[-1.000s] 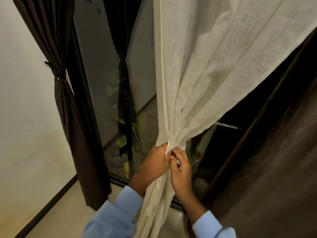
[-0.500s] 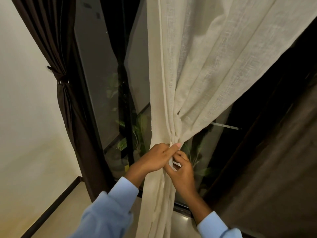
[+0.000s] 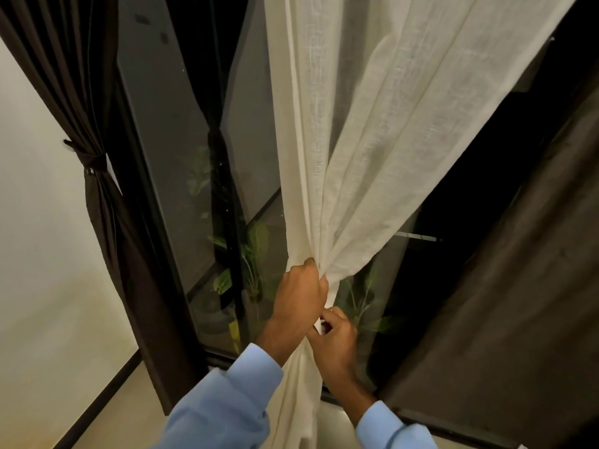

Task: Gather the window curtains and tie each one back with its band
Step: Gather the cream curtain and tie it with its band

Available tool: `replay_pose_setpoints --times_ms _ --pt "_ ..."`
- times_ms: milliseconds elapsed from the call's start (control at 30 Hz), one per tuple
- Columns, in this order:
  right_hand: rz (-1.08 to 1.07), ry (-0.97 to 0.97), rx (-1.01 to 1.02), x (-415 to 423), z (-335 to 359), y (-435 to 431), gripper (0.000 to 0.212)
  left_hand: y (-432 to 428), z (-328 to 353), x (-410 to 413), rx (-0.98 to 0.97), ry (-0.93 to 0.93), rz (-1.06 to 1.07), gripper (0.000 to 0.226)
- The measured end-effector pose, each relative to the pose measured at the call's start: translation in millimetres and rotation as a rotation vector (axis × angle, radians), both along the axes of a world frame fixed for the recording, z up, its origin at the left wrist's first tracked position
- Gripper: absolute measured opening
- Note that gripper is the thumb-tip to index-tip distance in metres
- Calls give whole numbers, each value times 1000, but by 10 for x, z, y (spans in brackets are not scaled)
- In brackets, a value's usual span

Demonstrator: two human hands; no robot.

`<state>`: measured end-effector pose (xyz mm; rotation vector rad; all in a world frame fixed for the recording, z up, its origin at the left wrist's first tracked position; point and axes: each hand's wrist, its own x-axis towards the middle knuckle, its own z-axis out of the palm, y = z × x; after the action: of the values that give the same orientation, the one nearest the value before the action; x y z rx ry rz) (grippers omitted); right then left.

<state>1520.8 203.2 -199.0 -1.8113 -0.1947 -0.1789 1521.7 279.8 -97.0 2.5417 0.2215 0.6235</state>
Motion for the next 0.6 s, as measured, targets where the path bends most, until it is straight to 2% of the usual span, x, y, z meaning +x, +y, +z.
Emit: replay_pose_setpoints --times_ms 133,200,267,400,467,533,600 --pt "109 -36 -28 22 -30 -14 30 116 -56 5 50 25 22 17" --pt "133 -19 107 0 12 -33 42 162 -81 -3 59 48 6 20" --pt "82 -112 255 -8 123 -53 41 171 -111 -10 104 61 -21 21" --pt "79 -296 220 52 457 -12 32 136 -139 -37 96 69 -112 23" --pt "27 -313 229 34 434 7 32 175 -88 -19 -1 91 -119 28" --pt "-34 -287 278 -63 261 8 28 259 -20 42 -210 159 -127 38" --pt "3 -216 263 -169 74 21 20 347 63 123 -426 257 -170 41"
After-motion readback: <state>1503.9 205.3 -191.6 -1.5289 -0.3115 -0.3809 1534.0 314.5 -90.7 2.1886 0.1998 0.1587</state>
